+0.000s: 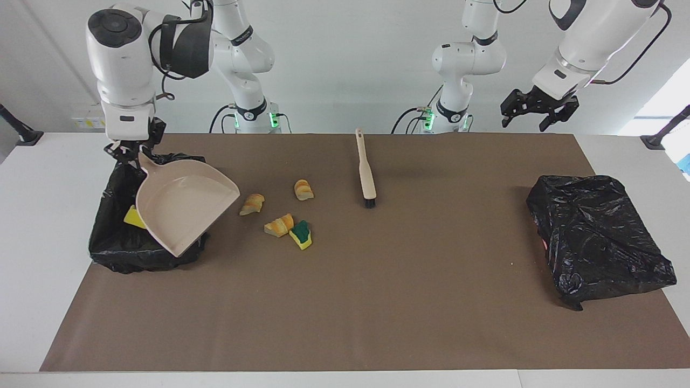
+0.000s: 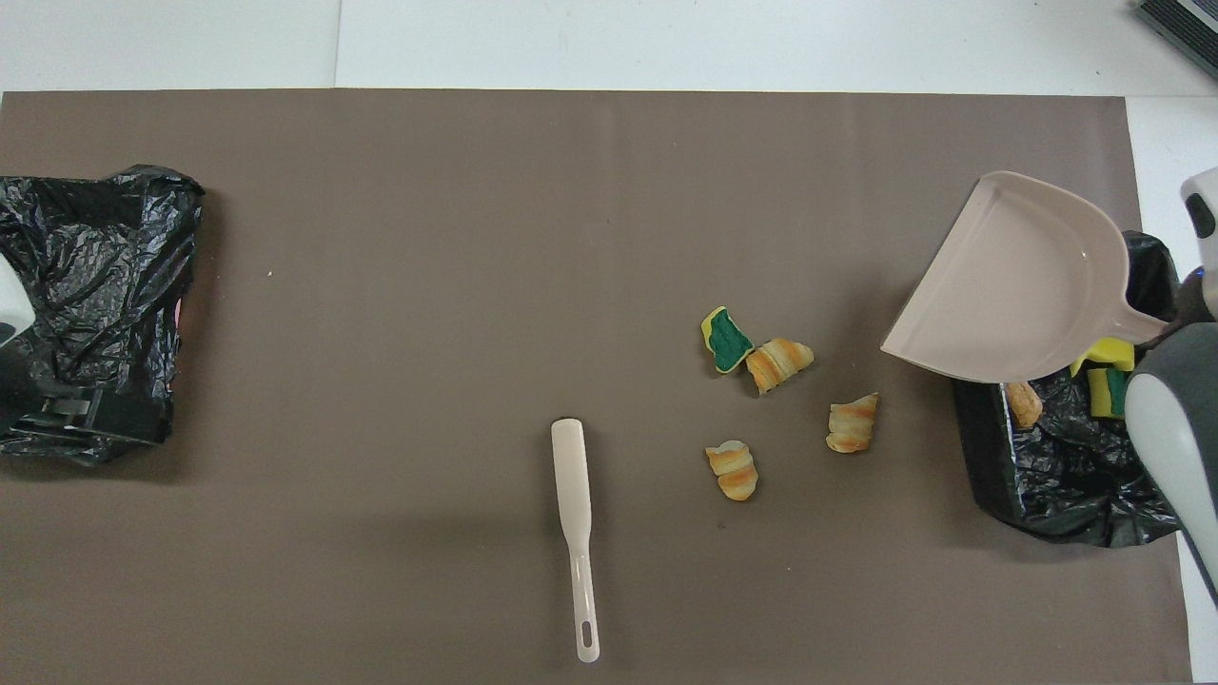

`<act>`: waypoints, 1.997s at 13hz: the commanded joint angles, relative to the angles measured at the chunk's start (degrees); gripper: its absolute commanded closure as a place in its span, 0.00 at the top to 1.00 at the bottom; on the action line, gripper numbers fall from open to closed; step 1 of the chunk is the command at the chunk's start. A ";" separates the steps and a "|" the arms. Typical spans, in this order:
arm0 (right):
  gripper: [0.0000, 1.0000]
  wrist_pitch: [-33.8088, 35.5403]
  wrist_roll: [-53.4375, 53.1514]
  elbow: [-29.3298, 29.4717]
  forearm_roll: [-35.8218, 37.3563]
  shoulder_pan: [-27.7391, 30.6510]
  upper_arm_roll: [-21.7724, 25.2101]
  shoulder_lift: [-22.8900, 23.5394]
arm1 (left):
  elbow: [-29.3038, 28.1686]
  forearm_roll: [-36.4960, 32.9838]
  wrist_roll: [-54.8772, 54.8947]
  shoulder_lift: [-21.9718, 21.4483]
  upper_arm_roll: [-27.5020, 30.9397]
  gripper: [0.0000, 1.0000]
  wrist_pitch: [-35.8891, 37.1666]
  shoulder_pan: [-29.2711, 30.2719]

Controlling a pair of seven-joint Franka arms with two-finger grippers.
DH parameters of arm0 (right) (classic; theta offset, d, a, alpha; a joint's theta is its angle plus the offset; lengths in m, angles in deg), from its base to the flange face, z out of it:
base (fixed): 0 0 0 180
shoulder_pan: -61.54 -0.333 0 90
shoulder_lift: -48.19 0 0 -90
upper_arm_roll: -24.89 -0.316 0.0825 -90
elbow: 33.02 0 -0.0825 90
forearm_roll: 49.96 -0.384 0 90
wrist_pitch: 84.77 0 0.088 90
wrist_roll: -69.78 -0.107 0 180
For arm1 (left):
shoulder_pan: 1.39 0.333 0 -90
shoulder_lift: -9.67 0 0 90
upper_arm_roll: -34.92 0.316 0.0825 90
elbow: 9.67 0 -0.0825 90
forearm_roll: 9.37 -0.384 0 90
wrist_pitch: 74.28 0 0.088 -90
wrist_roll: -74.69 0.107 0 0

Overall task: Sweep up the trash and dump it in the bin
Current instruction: 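Bring the dustpan back and set it down with the right gripper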

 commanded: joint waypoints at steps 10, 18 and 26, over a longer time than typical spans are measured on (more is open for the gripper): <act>0.00 -13.14 -60.93 2.46 -17.10 -20.19 -0.25 12.39 | 5.93 -0.62 -0.96 5.69 -0.64 1.00 -0.45 0.50; 0.00 -20.01 -88.03 23.79 -15.96 -35.22 -0.08 36.03 | 4.87 -0.62 -0.35 4.81 -0.64 1.00 -0.53 0.32; 1.00 -19.13 -91.64 16.48 -16.04 -38.21 -0.26 29.05 | 4.52 -0.62 -0.78 4.90 -0.64 1.00 -1.58 0.24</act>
